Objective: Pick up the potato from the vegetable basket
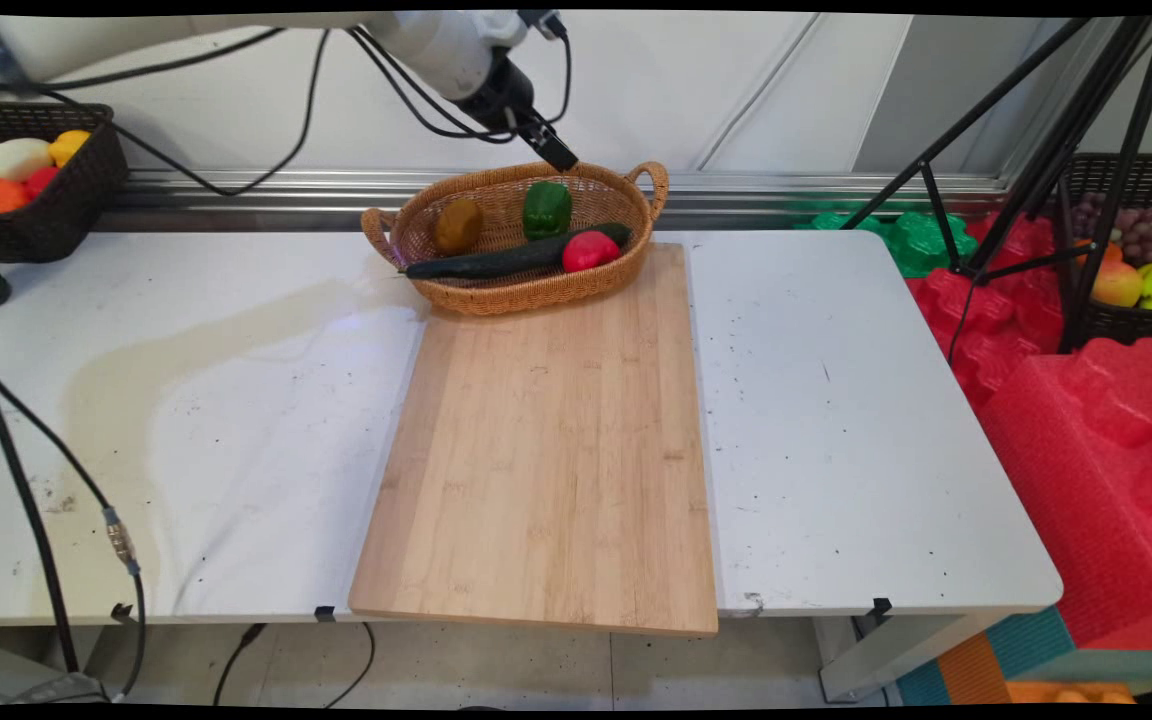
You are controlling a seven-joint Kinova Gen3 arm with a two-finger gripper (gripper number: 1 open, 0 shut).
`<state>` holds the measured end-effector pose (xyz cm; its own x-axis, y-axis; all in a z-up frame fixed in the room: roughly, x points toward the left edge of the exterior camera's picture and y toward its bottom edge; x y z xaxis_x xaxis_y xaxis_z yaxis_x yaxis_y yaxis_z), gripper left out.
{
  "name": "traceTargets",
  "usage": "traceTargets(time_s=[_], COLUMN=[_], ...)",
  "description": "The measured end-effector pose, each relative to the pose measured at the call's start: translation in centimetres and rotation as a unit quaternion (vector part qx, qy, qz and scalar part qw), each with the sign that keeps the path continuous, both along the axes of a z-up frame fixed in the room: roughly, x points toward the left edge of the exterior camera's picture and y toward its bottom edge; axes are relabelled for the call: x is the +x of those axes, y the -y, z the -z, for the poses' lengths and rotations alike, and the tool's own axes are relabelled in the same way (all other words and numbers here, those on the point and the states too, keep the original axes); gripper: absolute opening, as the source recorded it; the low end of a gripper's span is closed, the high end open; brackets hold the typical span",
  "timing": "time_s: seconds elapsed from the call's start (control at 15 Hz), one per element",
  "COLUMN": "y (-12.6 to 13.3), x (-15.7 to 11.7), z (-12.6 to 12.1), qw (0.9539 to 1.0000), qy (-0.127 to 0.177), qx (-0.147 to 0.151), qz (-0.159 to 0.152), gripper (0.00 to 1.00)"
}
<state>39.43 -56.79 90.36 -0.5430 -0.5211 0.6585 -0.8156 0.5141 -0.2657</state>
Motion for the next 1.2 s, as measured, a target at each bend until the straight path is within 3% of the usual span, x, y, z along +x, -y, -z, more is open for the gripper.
traceTargets(time_s=[0.47,0.93,1.2], y=[-5.2,-11.6,-13.6], x=[2.4,5.2,6.2], z=[-2.6,-3.5,-3.6], qw=[0.9999,0.9996,0.9987], qy=[-0.007,-0.010,-0.009], qx=[-0.009,0.007,0.015], qz=[-0.008,-0.024,-0.047], gripper=[1.00,1.00,1.00])
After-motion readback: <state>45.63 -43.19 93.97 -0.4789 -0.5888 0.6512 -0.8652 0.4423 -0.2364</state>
